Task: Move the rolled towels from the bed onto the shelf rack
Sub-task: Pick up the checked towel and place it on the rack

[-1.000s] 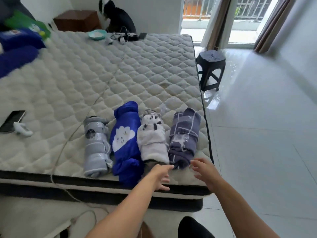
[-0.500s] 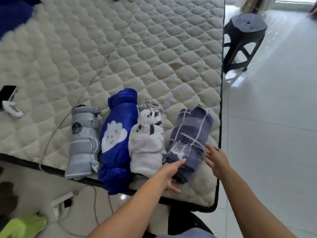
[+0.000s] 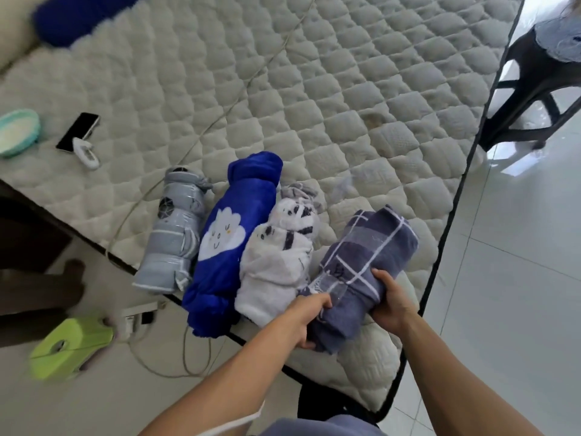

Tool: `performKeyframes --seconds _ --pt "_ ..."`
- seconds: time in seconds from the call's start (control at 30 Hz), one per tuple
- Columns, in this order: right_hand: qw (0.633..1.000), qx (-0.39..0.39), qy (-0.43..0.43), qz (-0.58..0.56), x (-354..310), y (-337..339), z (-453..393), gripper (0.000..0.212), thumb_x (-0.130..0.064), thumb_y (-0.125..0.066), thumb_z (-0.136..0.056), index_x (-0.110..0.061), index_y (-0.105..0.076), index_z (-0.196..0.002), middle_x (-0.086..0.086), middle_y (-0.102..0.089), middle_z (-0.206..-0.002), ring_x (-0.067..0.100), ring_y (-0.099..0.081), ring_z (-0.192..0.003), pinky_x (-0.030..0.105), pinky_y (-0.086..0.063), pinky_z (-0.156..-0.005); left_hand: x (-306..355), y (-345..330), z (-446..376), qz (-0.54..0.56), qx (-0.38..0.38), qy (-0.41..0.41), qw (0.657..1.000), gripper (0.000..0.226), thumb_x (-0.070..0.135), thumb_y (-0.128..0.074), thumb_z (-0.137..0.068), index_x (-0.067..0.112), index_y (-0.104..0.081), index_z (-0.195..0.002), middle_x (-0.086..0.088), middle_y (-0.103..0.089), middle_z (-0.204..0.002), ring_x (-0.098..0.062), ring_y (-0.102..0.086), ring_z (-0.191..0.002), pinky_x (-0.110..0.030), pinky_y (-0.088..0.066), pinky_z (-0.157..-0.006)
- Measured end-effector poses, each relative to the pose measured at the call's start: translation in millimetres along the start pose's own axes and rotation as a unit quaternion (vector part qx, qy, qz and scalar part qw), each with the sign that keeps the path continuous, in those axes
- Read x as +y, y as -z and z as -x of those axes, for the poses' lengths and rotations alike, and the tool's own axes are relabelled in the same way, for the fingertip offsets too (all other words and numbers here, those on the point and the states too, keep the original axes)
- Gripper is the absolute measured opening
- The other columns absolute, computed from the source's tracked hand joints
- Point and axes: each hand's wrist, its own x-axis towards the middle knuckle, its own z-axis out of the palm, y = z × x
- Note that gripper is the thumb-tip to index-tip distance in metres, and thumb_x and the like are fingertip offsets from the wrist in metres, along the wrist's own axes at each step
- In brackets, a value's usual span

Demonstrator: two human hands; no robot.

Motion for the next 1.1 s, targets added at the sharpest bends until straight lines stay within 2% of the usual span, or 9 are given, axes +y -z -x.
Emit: performKeyframes --seconds 0.27,0.47,0.6,0.67,0.8,0.87,0.93,1.0,1.1 --pt "0.995 -0.040 0.085 -0.025 8.6 -29.8 47.8 0.028 -0.034 -0.057 -0.086 -0.009 -0.065 -0.097 0.009 -0.074 -0.072 0.026 -0.062 -0.084 0.040 -0.050 -0.080 -29.9 31.4 53.3 -0.021 -0.039 -0.114 0.992 0.021 0.036 -0.060 -0.078 0.020 -0.056 -0.092 -0.007 -0.061 -0.100 -0.024 -0.058 -0.093 -0.039 -0.049 -0.091" --pt "0.979 -0.104 0.175 -0.014 52.8 -93.3 107.4 0.056 -0.036 -0.062 -0.080 -0.009 -0.059 -0.129 0.011 -0.069 -0.109 0.024 -0.066 -0.092 0.031 -0.055 -0.071 -88.2 90.6 102.6 0.103 -0.027 -0.281 0.954 0.066 0.037 -0.077 -0.074 0.021 -0.047 -0.130 -0.001 -0.061 -0.121 -0.022 -0.057 -0.105 -0.038 -0.052 -0.080" --pt "0.965 -0.151 0.209 0.053 108.6 -152.9 166.0 0.061 -0.039 -0.072 -0.073 -0.011 -0.062 -0.126 0.010 -0.071 -0.118 0.026 -0.067 -0.106 0.036 -0.056 -0.079 -153.6 144.2 132.1 0.171 0.083 -0.428 0.884 0.097 0.028 -0.087 -0.064 0.028 -0.031 -0.144 0.001 -0.057 -0.134 -0.015 -0.057 -0.115 -0.034 -0.050 -0.097" --pt "0.954 -0.166 0.223 0.113 144.1 -181.3 200.7 0.057 -0.042 -0.077 -0.069 -0.015 -0.065 -0.118 0.004 -0.076 -0.104 0.023 -0.071 -0.095 0.039 -0.058 -0.079 -196.8 175.6 150.6 0.239 0.098 -0.466 0.846 0.076 0.016 -0.084 -0.069 0.027 -0.044 -0.134 -0.001 -0.062 -0.127 -0.017 -0.062 -0.110 -0.032 -0.053 -0.093" --pt "0.912 -0.229 0.267 0.210 224.1 -227.9 270.8 0.060 -0.037 -0.079 -0.071 -0.012 -0.060 -0.121 0.001 -0.072 -0.112 0.019 -0.068 -0.102 0.039 -0.053 -0.092 -294.9 235.8 186.7 0.387 0.091 -0.508 0.764 0.031 0.003 -0.068 -0.080 0.022 -0.064 -0.104 -0.009 -0.073 -0.108 -0.021 -0.071 -0.093 -0.036 -0.059 -0.083" --pt "0.878 -0.310 0.285 0.226 265.0 -243.5 303.2 0.051 -0.035 -0.073 -0.079 -0.010 -0.059 -0.122 -0.003 -0.072 -0.108 0.012 -0.069 -0.097 0.033 -0.053 -0.087 -344.3 260.6 208.0 0.454 0.079 -0.521 0.718 0.027 -0.004 -0.052 -0.089 0.016 -0.064 -0.102 -0.002 -0.077 -0.087 -0.014 -0.073 -0.076 -0.026 -0.060 -0.065" --pt "0.842 -0.378 0.303 0.238 303.2 -258.0 324.6 0.047 -0.038 -0.066 -0.084 -0.015 -0.056 -0.123 -0.007 -0.067 -0.101 0.002 -0.066 -0.088 0.025 -0.048 -0.083 -393.5 283.6 226.3 0.516 0.085 -0.508 0.684 0.021 0.001 -0.048 -0.091 0.012 -0.064 -0.101 -0.004 -0.075 -0.086 -0.019 -0.070 -0.077 -0.029 -0.058 -0.068" --pt "0.818 -0.424 0.285 0.265 341.1 -278.6 341.4 0.071 -0.053 -0.070 -0.073 -0.019 -0.049 -0.131 -0.003 -0.062 -0.115 0.007 -0.061 -0.099 0.028 -0.044 -0.091 -439.4 305.0 237.0 0.564 0.086 -0.492 0.657 0.017 0.009 -0.050 -0.091 0.011 -0.065 -0.099 -0.010 -0.071 -0.099 -0.025 -0.065 -0.088 -0.036 -0.053 -0.083" --pt "0.788 -0.509 0.171 0.301 404.2 -316.6 358.7 0.097 -0.061 -0.080 -0.055 -0.017 -0.048 -0.135 0.005 -0.057 -0.137 0.020 -0.059 -0.118 0.039 -0.045 -0.102 -501.8 328.8 241.8 0.619 0.097 -0.464 0.626 0.020 0.015 -0.053 -0.088 0.011 -0.066 -0.103 -0.011 -0.073 -0.099 -0.026 -0.066 -0.087 -0.037 -0.051 -0.084"
